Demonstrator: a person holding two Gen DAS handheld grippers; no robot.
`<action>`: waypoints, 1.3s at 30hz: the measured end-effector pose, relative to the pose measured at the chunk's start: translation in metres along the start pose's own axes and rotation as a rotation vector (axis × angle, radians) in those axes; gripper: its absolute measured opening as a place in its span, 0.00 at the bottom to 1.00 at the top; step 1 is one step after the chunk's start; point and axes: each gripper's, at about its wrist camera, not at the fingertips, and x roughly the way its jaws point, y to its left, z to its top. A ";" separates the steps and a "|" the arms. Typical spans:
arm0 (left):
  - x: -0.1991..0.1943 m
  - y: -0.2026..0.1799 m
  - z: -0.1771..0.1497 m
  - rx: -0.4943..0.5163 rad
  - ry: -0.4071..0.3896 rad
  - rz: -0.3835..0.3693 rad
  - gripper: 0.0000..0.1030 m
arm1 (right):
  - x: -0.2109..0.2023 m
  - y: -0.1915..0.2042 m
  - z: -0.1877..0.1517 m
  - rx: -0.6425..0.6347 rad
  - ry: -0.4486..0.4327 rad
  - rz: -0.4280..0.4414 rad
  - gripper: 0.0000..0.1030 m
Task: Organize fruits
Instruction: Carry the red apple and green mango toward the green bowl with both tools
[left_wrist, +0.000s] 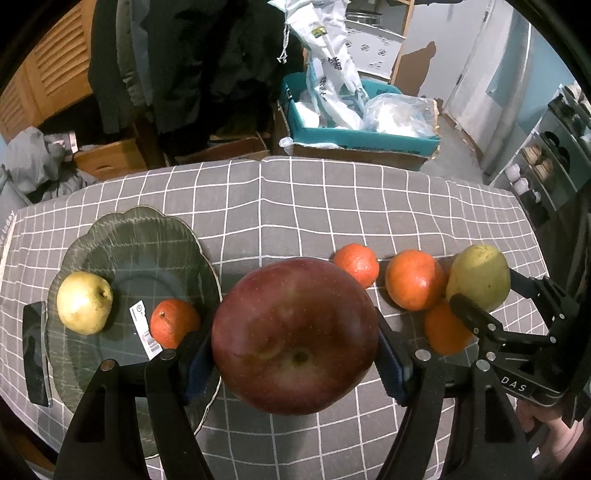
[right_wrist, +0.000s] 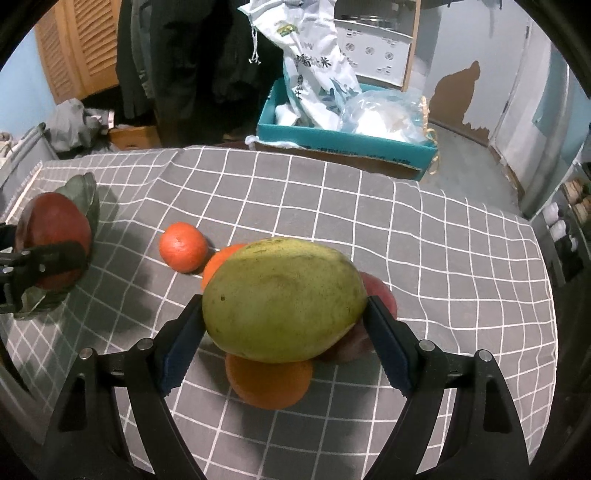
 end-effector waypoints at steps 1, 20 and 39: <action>-0.001 -0.001 0.000 0.003 -0.003 0.001 0.74 | -0.002 0.000 0.000 0.001 -0.006 0.003 0.82; -0.047 -0.001 0.001 0.031 -0.120 0.015 0.74 | -0.058 0.005 0.018 0.029 -0.143 0.005 0.82; -0.110 0.016 -0.001 0.030 -0.271 0.020 0.74 | -0.115 0.021 0.044 0.047 -0.267 0.035 0.82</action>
